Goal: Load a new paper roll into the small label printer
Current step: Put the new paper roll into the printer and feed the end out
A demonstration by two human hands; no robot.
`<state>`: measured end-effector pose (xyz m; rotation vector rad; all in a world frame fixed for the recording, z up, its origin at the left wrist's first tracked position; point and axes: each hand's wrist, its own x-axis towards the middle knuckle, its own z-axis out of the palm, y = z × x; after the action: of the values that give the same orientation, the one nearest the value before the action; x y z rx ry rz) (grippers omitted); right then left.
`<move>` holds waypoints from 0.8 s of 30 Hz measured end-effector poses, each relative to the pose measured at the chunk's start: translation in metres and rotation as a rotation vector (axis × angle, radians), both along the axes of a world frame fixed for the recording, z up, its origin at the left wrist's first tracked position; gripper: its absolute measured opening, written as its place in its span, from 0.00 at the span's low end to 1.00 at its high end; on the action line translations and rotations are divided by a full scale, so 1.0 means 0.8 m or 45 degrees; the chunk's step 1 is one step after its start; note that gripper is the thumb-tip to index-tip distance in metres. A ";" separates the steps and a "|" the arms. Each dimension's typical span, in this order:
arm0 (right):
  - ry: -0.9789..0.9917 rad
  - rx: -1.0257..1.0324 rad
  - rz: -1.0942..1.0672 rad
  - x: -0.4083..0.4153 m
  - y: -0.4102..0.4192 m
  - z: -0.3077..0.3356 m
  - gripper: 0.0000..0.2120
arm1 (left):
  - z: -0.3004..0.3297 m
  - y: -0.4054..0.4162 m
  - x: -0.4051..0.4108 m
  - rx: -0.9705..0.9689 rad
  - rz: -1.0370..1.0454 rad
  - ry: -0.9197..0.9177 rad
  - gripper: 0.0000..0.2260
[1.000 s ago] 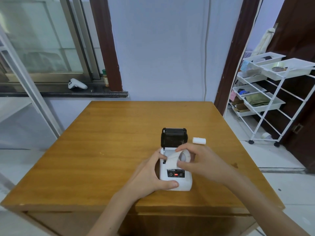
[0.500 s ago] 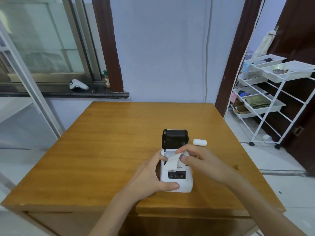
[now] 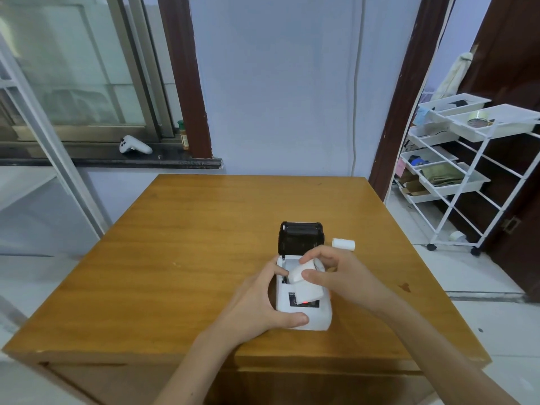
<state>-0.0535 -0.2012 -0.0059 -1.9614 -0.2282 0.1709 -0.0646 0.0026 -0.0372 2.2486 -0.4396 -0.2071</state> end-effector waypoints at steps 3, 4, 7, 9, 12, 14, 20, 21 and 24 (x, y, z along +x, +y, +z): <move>-0.013 -0.106 0.027 0.005 -0.001 0.005 0.06 | 0.002 0.000 -0.001 -0.029 -0.009 -0.003 0.31; -0.012 -0.159 0.049 0.008 -0.002 0.008 0.06 | 0.003 0.001 -0.002 -0.034 -0.011 -0.010 0.31; 0.022 -0.294 0.112 0.017 -0.003 0.018 0.07 | 0.002 0.000 0.000 -0.037 -0.008 -0.017 0.31; 0.035 -0.379 0.150 0.021 -0.003 0.024 0.07 | 0.001 0.000 0.001 -0.036 -0.005 -0.013 0.31; 0.058 -0.454 0.180 0.022 -0.001 0.031 0.08 | 0.001 0.000 0.000 -0.039 -0.009 -0.014 0.31; 0.062 -0.462 0.166 0.022 0.000 0.031 0.09 | 0.003 0.000 -0.001 -0.041 -0.008 -0.012 0.31; 0.116 -0.179 0.047 0.015 -0.002 0.025 0.10 | 0.004 0.001 -0.002 -0.026 -0.009 -0.015 0.30; 0.119 -0.089 0.016 0.013 -0.002 0.024 0.10 | 0.004 0.001 -0.002 -0.025 -0.015 -0.017 0.30; 0.090 0.095 -0.089 0.009 0.000 0.018 0.10 | 0.005 -0.001 -0.002 -0.047 -0.029 -0.012 0.31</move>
<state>-0.0461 -0.2010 0.0082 -1.8828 -0.1183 0.1834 -0.0662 0.0019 -0.0331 2.2104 -0.4707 -0.1991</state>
